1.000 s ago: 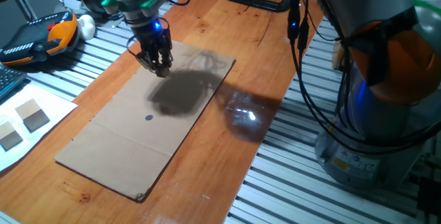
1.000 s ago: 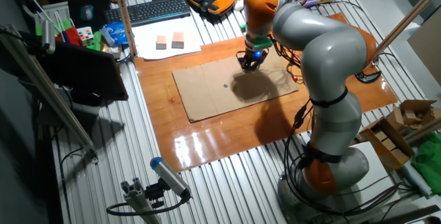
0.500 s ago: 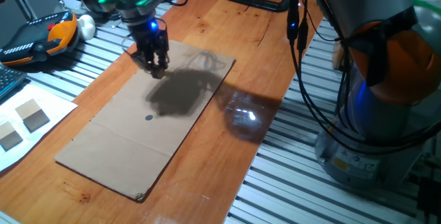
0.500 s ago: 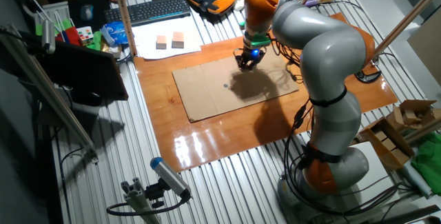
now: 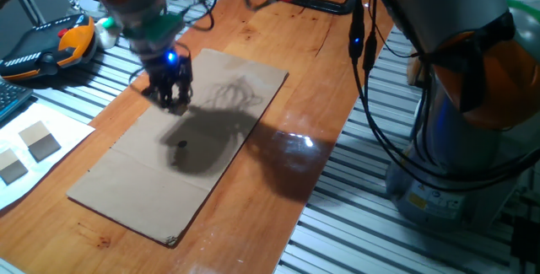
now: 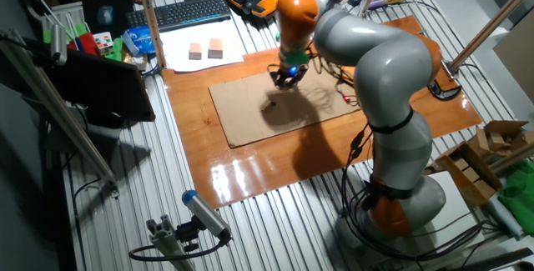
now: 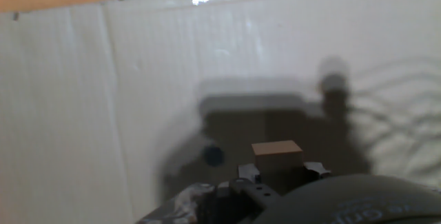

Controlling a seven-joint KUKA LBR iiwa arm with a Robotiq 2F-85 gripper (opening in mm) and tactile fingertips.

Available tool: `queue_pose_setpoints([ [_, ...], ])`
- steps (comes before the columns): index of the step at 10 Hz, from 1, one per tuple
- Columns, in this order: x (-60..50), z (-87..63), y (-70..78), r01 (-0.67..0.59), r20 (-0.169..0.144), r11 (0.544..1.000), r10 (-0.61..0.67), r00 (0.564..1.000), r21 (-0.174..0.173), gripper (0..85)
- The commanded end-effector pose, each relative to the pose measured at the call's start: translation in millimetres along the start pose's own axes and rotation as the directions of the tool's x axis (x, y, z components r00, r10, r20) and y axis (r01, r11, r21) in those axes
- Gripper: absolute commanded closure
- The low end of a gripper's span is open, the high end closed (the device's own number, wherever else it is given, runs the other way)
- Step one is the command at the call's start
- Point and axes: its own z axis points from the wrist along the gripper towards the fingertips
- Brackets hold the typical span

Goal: Grab the block and place it at the designated location

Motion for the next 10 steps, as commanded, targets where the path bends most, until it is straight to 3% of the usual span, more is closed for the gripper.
queue_pose_setpoints([
  [1, 1.3, 6.0, 7.8, -0.008, 0.002, 1.0, 0.008, 1.0, -0.005, 84.3],
  [2, 4.2, 10.5, 12.8, -0.013, 0.007, 1.0, 0.013, 1.0, -0.001, 84.3],
  [3, 5.9, 15.2, 16.4, -0.01, 0.017, 1.0, 0.01, 1.0, 0.024, 84.3],
  [6, 5.4, 38.5, 21.7, -0.011, 0.04, 1.0, 0.01, 0.999, 0.005, 84.3],
  [9, 7.4, 46.1, 26.9, -0.017, 0.049, 1.0, 0.017, 0.999, -0.011, 84.3],
  [10, 10.5, 48.3, 29.4, -0.018, 0.052, 1.0, 0.018, 0.998, 0.002, 84.3],
])
